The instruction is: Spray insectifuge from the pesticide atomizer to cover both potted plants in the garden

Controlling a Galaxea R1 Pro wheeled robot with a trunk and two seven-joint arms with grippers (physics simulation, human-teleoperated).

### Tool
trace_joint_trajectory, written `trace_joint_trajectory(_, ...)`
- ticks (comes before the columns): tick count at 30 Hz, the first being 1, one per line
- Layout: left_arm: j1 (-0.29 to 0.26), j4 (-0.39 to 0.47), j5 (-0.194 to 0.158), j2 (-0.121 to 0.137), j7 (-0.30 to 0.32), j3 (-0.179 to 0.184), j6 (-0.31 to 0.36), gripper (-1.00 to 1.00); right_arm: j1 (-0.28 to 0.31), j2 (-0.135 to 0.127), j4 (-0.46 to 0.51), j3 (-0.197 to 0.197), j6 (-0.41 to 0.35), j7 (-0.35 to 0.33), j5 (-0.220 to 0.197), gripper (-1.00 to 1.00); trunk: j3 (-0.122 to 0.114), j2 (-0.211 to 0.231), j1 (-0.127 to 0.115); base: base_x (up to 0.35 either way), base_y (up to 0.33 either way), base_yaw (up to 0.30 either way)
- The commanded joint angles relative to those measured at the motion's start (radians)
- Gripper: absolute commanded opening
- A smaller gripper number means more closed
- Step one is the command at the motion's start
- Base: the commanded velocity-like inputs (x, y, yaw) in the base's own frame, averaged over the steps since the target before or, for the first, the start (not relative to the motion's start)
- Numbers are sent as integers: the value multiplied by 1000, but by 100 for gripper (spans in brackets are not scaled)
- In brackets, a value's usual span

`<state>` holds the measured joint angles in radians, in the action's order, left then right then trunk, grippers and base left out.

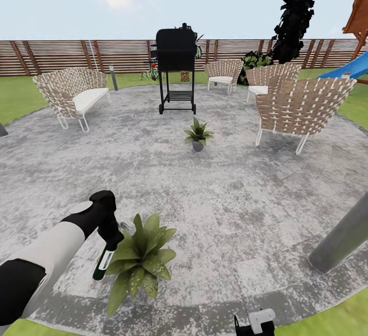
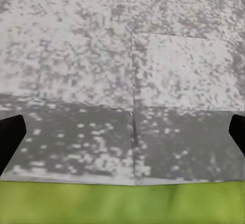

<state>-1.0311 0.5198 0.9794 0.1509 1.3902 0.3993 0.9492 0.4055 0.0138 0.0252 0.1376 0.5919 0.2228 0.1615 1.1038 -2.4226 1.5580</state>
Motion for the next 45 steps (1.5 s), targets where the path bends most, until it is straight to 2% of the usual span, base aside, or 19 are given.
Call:
trace_joint_trajectory(1,0,1,7,0,9,4,9,-100,1,0,-1,6,0,10,7,100,1,0,0,4,0,0)
trace_joint_trajectory(13,69,0,12,5,0,8,5,-100,1,1,-1,7,0,10,7,100,1,0,0,0,0,0)
trace_joint_trajectory(20,75,4,13,6,-6,11,5,-100,1,1,-2,7,0,10,7,100,1,0,0,0,0,0)
trace_joint_trajectory(23,78,-1,16,18,-15,11,4,-100,1,1,-2,6,0,10,7,100,1,0,0,0,0,0)
trace_joint_trajectory(26,78,-2,24,42,-20,13,4,-100,1,1,-2,7,0,10,7,100,1,0,0,0,0,0)
trace_joint_trajectory(29,80,-3,25,44,-20,12,3,-100,1,1,-2,7,0,10,7,100,1,0,0,0,0,0)
trace_joint_trajectory(33,99,3,22,23,-20,11,3,-100,1,1,-2,7,0,10,7,100,1,0,0,0,0,0)
trace_joint_trajectory(35,107,11,23,-8,-20,14,3,-100,1,1,-1,7,0,10,7,100,1,0,0,0,0,0)
trace_joint_trajectory(36,105,14,24,-36,-20,19,4,-100,1,1,-1,7,0,10,7,100,1,0,0,0,0,0)
trace_joint_trajectory(38,97,16,24,-52,-19,20,5,-100,1,1,-1,7,0,10,7,100,1,0,0,0,0,0)
trace_joint_trajectory(41,91,17,24,-58,-19,20,5,-100,1,0,-1,6,0,10,7,100,1,0,0,0,0,0)
trace_joint_trajectory(45,91,15,24,-50,-19,18,5,-100,1,0,-1,6,0,10,7,100,1,0,0,0,0,0)
